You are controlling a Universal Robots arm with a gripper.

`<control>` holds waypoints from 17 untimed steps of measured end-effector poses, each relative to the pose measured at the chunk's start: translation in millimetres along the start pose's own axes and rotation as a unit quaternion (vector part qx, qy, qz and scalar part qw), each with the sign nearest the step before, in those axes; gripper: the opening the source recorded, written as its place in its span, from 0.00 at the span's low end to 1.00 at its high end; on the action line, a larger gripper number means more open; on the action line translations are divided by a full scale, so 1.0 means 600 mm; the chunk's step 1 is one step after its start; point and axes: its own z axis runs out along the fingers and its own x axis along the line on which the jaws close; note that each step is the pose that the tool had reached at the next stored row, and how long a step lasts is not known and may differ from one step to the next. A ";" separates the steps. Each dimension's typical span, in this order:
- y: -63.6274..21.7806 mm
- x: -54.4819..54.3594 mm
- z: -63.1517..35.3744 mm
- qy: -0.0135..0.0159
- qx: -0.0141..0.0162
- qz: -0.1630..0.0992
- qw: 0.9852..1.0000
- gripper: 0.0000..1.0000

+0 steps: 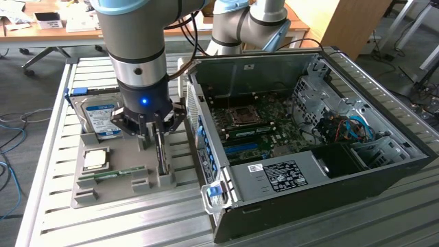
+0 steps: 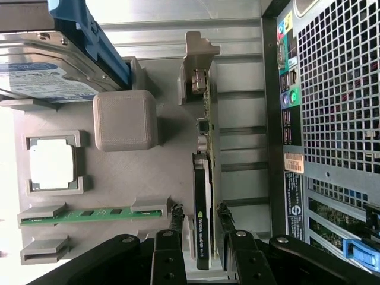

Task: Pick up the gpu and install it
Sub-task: 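Pick up the gpu and move the gpu toward the slot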

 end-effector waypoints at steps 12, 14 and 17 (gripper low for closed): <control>0.000 -0.005 0.005 0.000 0.000 0.000 1.000 0.36; 0.000 -0.005 0.010 0.000 0.000 0.000 1.000 0.36; 0.001 -0.008 0.012 0.000 0.000 0.000 1.000 0.36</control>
